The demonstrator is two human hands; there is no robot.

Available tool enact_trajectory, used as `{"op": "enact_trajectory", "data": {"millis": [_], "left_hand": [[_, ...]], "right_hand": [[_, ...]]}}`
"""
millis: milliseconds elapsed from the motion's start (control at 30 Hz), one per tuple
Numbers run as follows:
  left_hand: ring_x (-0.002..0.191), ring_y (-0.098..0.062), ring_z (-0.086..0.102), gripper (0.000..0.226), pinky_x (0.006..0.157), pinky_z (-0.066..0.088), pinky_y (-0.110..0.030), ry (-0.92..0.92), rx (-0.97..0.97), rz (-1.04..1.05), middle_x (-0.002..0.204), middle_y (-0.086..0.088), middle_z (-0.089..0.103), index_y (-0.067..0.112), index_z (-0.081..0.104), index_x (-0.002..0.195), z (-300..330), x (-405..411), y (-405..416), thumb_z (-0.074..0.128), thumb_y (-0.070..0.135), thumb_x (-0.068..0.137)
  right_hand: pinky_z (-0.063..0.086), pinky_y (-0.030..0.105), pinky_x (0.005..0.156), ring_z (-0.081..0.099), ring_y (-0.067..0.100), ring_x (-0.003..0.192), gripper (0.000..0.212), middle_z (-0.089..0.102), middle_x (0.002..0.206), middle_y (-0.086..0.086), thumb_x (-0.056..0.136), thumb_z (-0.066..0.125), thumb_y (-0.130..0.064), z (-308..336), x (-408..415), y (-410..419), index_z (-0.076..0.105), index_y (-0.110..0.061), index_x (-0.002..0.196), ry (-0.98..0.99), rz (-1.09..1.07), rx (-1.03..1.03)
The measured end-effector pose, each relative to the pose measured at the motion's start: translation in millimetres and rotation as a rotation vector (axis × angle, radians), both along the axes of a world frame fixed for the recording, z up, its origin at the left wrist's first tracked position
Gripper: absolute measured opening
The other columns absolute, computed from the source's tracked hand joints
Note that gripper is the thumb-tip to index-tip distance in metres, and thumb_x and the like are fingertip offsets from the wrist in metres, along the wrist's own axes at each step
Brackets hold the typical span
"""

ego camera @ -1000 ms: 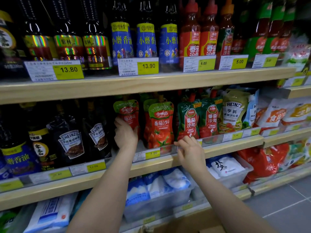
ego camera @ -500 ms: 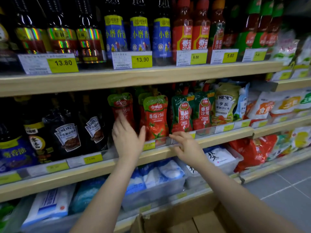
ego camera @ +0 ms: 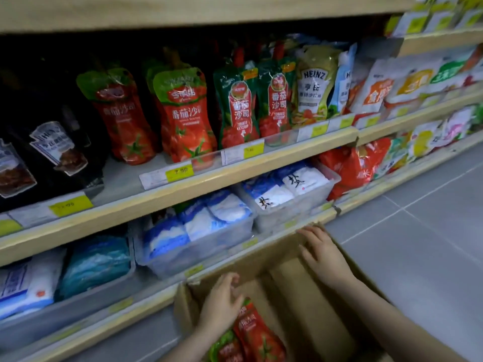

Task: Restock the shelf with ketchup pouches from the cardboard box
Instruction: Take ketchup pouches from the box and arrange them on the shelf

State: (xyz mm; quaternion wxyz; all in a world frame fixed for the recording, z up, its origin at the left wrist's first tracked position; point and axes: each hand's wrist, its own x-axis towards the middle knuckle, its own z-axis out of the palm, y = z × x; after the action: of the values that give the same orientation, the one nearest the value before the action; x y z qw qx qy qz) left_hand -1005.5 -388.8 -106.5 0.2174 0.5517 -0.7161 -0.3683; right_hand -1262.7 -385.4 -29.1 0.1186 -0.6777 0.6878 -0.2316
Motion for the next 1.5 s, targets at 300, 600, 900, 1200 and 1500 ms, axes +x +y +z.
{"op": "enact_trajectory", "data": {"millis": [300, 600, 900, 1200, 1500], "left_hand": [[0.119, -0.023, 0.043, 0.044, 0.097, 0.04, -0.032, -0.478, 0.158, -0.054, 0.125, -0.005, 0.047, 0.016, 0.043, 0.127, -61.3, -35.8, -19.6, 0.053, 0.038, 0.089], [0.116, -0.028, 0.046, 0.054, 0.094, 0.045, -0.039, -0.57, 0.342, -0.03, 0.13, -0.006, 0.038, 0.013, 0.042, 0.13, -89.7, -49.2, -29.7, 0.061, 0.037, 0.086], [0.109, -0.018, 0.053, 0.043, 0.091, 0.044, -0.025, -0.074, 0.157, -0.188, 0.117, 0.002, 0.05, 0.014, 0.053, 0.122, -80.3, -100.6, -48.7, 0.067, 0.009, 0.081], [0.107, -0.025, 0.059, 0.071, 0.093, 0.047, -0.038, -0.113, 0.681, 0.109, 0.117, -0.009, 0.061, 0.008, 0.046, 0.122, -104.8, -88.3, -18.0, 0.084, 0.021, 0.063], [0.101, -0.03, 0.062, 0.042, 0.089, 0.05, -0.044, 0.118, 0.969, 0.259, 0.113, -0.017, 0.064, 0.011, 0.053, 0.103, -101.9, -94.0, -9.0, 0.079, 0.008, 0.069]], "right_hand": [[0.051, 0.039, 0.075, 0.051, 0.03, 0.114, 0.063, 0.035, 0.142, 0.004, 0.091, 0.044, -0.039, -63.1, -66.4, 16.0, 0.012, -0.036, 0.145, 0.24, -0.286, 0.302], [0.032, 0.026, 0.05, 0.055, 0.02, 0.075, 0.071, 0.048, 0.113, 0.0, 0.088, 0.049, -0.04, -75.6, -64.9, 13.1, 0.006, -0.038, 0.145, 0.385, -0.319, 0.234], [0.035, 0.023, 0.051, 0.055, 0.016, 0.079, 0.07, 0.047, 0.112, -0.001, 0.09, 0.047, -0.044, -78.8, -65.5, 13.2, 0.004, -0.037, 0.145, 0.406, -0.333, 0.226], [0.041, 0.026, 0.055, 0.057, 0.019, 0.085, 0.071, 0.049, 0.113, 0.001, 0.089, 0.048, -0.046, -83.4, -65.7, 12.3, 0.005, -0.037, 0.145, 0.417, -0.333, 0.195], [0.037, 0.025, 0.053, 0.056, 0.019, 0.08, 0.072, 0.048, 0.112, 0.001, 0.087, 0.051, -0.045, -85.4, -68.0, 10.9, 0.009, -0.037, 0.144, 0.434, -0.331, 0.192]]}}
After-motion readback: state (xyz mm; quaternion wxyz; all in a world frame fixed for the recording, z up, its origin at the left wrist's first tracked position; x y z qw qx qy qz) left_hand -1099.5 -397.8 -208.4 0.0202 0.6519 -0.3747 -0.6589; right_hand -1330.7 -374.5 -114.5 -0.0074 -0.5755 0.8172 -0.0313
